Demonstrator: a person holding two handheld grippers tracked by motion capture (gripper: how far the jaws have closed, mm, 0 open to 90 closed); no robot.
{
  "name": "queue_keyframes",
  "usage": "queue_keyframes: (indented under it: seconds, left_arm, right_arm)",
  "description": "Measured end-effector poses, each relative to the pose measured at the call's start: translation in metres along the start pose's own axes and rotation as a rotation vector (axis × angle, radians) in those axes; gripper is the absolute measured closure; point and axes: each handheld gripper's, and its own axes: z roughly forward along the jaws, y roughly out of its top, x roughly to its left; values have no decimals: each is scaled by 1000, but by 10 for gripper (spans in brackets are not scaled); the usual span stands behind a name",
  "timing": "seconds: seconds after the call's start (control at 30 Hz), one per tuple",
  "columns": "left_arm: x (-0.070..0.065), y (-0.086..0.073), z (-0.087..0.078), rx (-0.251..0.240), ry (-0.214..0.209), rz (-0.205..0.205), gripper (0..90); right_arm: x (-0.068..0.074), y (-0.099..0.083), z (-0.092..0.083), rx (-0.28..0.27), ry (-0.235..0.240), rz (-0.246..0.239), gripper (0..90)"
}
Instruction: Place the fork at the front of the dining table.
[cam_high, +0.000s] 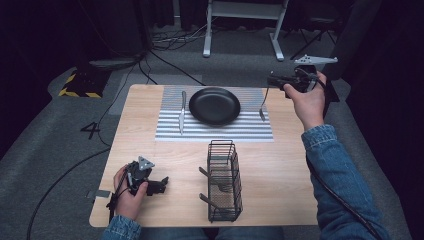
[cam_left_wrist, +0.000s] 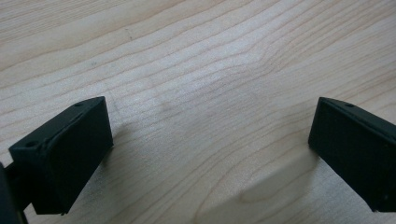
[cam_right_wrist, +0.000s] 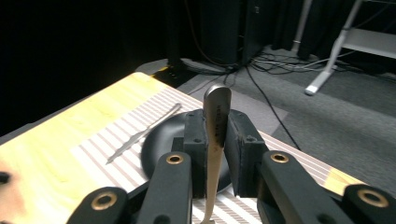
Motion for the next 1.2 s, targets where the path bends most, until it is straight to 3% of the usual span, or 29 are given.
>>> queue_keyframes:
  seconds: [0.2,0.4,0.9,1.2]
  left_arm:
    - [0,0,0,0,0,0,0]
    - [0,0,0,0,0,0,0]
    - [0,0,0,-1,0,1,0]
    - [0,0,0,-1,0,1,0]
  right_arm:
    - [-15,-9,8,6,-46,21,796]
    - [-20,-15,12,1,-71,22,795]
    - [-21,-43,37,48,-68,34,795]
    - [-25,-60,50,68,-76,65,794]
